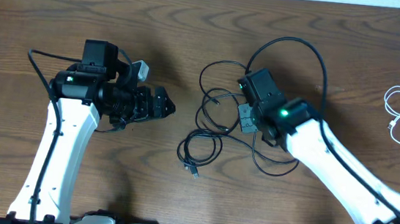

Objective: Untangle cables

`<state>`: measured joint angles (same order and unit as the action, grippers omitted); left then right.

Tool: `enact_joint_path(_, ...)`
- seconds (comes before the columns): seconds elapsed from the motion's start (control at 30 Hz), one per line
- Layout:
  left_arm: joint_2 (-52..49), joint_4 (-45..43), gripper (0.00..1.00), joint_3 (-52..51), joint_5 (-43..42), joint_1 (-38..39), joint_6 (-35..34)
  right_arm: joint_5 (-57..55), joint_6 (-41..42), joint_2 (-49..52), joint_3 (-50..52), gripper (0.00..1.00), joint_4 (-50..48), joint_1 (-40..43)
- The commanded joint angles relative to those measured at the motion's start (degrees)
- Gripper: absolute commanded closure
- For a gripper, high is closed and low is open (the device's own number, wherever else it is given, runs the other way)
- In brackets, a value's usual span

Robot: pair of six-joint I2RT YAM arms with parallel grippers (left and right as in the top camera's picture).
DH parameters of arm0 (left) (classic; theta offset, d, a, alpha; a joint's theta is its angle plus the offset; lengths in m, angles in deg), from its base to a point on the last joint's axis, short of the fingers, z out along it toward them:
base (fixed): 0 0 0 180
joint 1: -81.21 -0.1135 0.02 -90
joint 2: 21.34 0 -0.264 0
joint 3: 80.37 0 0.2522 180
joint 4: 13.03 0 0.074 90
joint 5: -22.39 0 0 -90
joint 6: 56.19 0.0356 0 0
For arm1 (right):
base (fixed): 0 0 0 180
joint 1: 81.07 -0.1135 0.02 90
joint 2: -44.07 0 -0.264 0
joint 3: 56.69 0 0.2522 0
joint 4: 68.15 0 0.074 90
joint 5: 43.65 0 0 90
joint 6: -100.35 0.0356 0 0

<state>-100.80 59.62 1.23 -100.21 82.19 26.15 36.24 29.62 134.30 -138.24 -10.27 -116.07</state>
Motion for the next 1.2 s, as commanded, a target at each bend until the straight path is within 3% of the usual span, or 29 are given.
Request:
enact_joint_path(0.0,-0.28,0.13,0.02,-0.24,0.35,0.13,0.11,0.72,3.21,4.31,-0.35,0.89,-0.48,1.49)
enact_joint_path(0.1,-0.28,0.13,0.02,-0.24,0.35,0.13,0.11,4.55,2.69,5.25,-0.98,0.80,-2.08,2.67)
enact_joint_path(0.13,-0.28,0.15,0.02,-0.24,0.35,0.13,0.13,7.32,1.73,4.87,-2.08,0.64,-1.66,3.19)
enact_joint_path(0.27,-0.28,0.13,0.02,-0.24,0.33,0.13,0.11,18.18,-2.03,2.38,-8.79,0.44,4.02,4.83)
enact_joint_path(0.63,-0.28,0.13,0.02,-0.24,0.35,0.13,0.11,29.20,-2.01,1.31,-7.06,0.15,8.22,3.39)
enact_joint_path(0.7,-0.28,0.15,0.02,-0.24,0.35,0.13,0.11,29.99,-0.61,1.44,-5.86,0.19,7.13,2.51)
enact_joint_path(0.83,-0.28,-8.44,0.02,-0.24,2.23,0.09,-0.09,30.21,6.51,1.51,-2.10,0.63,3.15,1.31)
enact_joint_path(0.9,-0.26,-9.68,0.02,-0.24,2.25,0.09,-0.07,30.25,11.28,1.51,0.13,0.70,0.50,1.07)
enact_joint_path(1.0,-0.26,-6.95,0.02,-0.24,2.25,0.09,-0.04,30.80,18.64,1.51,3.74,0.66,-4.11,0.39)
enact_joint_path(1.17,-1.36,-3.45,0.03,-0.31,7.65,0.11,-2.54,33.14,20.48,1.81,8.26,0.60,-14.16,-2.19)
